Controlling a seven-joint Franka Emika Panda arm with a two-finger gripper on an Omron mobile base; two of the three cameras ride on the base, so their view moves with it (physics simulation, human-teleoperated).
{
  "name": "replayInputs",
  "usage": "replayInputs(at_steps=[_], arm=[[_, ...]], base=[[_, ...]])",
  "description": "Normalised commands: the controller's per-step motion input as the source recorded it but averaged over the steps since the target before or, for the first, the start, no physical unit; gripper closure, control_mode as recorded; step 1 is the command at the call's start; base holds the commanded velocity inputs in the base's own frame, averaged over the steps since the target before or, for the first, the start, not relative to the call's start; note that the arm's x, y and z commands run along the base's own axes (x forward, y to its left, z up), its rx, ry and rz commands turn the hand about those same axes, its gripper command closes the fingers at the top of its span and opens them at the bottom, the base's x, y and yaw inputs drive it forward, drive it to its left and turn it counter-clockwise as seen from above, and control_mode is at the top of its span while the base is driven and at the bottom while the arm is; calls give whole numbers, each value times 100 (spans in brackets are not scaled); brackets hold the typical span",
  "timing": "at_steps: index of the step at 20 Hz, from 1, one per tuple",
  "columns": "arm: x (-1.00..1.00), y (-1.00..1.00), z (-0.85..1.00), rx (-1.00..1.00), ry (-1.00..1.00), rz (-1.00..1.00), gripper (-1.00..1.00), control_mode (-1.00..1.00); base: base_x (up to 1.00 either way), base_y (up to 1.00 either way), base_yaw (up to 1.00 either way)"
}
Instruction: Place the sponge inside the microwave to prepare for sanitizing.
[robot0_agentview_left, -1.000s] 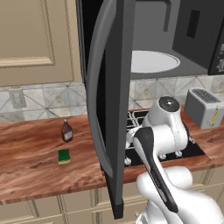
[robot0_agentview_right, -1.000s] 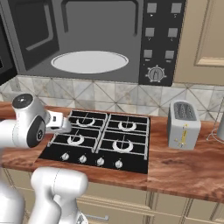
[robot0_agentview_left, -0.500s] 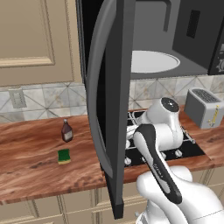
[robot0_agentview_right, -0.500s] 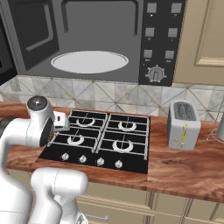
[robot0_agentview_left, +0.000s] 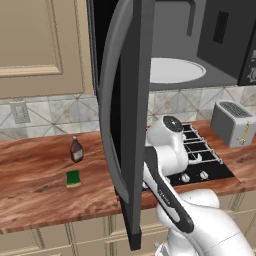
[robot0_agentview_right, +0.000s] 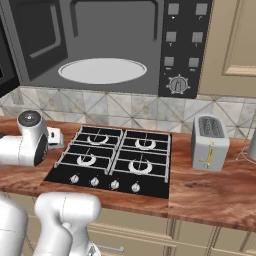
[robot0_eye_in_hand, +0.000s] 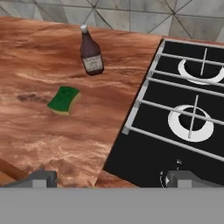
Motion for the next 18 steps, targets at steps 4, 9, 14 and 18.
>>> replayInputs(at_steps=[4,9,14,18], arm=[[0,62,-3,0,2,0,-100,-100],[3,26,-24,0,1,7,-100,-100],[10,29,-5,1,11,9,-100,-100],[0,53,0,0,11,0,-100,-100]], base=[[0,0,0],[0,0,0],[0,0,0],[0,0,0]])
